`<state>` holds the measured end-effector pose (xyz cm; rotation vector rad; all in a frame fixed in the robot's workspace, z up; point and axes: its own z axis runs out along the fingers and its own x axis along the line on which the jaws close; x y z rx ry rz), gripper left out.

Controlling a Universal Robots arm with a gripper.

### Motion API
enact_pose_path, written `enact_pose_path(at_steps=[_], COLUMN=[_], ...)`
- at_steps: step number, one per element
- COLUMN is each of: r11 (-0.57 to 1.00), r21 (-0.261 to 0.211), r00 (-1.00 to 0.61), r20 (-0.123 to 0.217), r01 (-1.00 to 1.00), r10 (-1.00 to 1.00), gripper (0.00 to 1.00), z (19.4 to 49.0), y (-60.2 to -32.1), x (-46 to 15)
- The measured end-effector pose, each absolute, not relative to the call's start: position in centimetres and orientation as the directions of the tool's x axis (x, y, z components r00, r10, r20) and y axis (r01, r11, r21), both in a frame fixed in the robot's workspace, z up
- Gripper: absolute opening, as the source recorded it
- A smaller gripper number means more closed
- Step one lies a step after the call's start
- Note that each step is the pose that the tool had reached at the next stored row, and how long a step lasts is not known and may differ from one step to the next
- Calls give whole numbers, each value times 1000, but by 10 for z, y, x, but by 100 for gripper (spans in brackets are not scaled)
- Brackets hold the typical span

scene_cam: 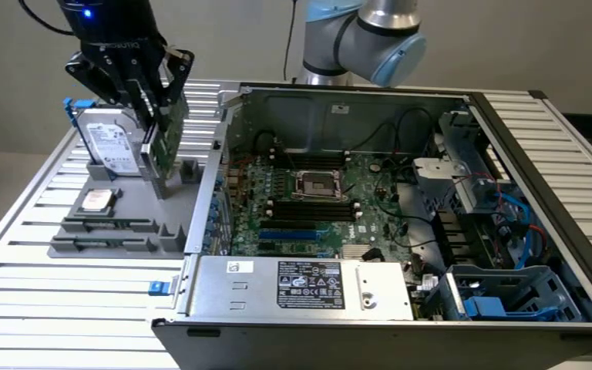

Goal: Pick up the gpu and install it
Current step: 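Pick up the gpu and move the gpu toward the slot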

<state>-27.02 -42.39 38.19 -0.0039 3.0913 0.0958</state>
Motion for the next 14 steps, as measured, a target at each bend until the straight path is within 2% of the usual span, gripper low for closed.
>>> enact_pose_path(at_steps=[14], r11=[998], r21=[62], r00=[-999], r20=[-36], r01=[-3], r10=[-1], gripper=[26], z=[445], y=[-424], x=[-210])
